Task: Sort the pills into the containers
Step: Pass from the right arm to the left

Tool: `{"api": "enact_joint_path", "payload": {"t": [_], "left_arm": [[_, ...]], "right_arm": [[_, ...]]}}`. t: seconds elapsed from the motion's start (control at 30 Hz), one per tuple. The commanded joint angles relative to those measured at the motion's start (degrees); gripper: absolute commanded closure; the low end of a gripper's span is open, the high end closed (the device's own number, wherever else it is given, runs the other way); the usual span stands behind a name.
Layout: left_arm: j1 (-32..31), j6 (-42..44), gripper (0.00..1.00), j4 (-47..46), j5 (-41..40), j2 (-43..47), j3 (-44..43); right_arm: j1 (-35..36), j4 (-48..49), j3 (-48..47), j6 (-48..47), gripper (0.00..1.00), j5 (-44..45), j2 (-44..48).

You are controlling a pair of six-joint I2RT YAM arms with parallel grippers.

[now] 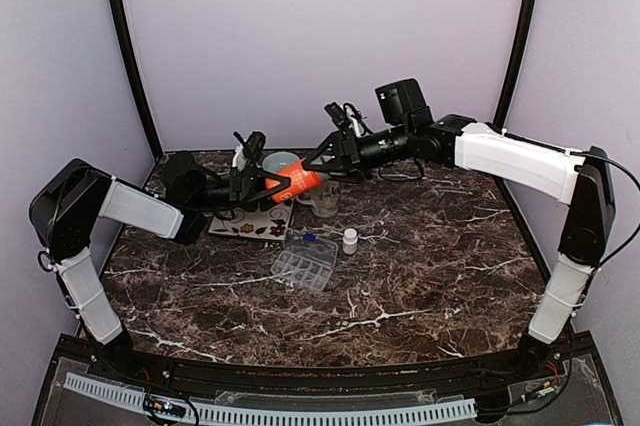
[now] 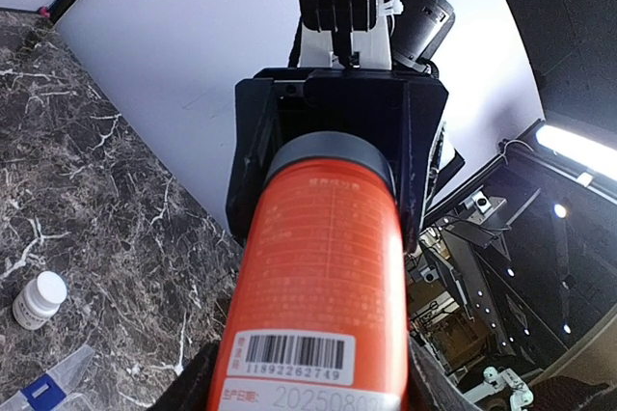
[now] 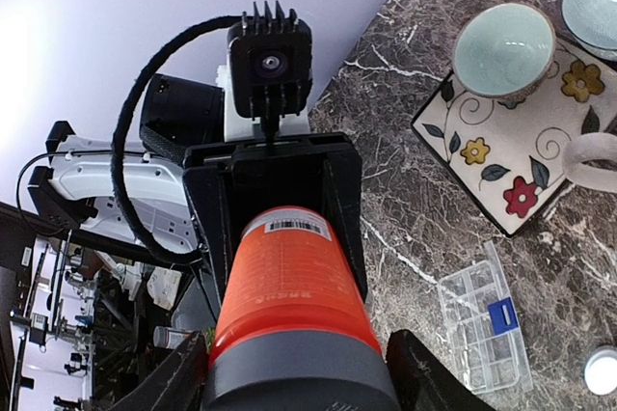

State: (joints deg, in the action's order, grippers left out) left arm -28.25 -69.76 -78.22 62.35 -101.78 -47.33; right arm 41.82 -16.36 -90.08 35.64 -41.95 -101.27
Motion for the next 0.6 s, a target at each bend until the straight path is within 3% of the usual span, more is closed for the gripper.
{"api": "enact_joint_path", "payload": {"t": [0.0, 0.27, 0.57], "left_arm": [[0.5, 3.4, 0.79, 1.0, 2.2, 4.0, 0.8], [0.6, 5.9, 0.79, 4.5, 2.5, 6.2, 1.3], [1.0, 9.3, 0.79, 9.1, 3.1, 7.9, 1.6]], "right_arm": [[-1.0, -1.0, -0.5, -1.3, 0.37, 2.8, 1.9], [-1.0, -2.0, -0.9, -1.9, 0.3, 3.1, 2.0], [-1.0, -3.8, -2.4, -2.5, 0.31, 2.6, 1.0]]}}
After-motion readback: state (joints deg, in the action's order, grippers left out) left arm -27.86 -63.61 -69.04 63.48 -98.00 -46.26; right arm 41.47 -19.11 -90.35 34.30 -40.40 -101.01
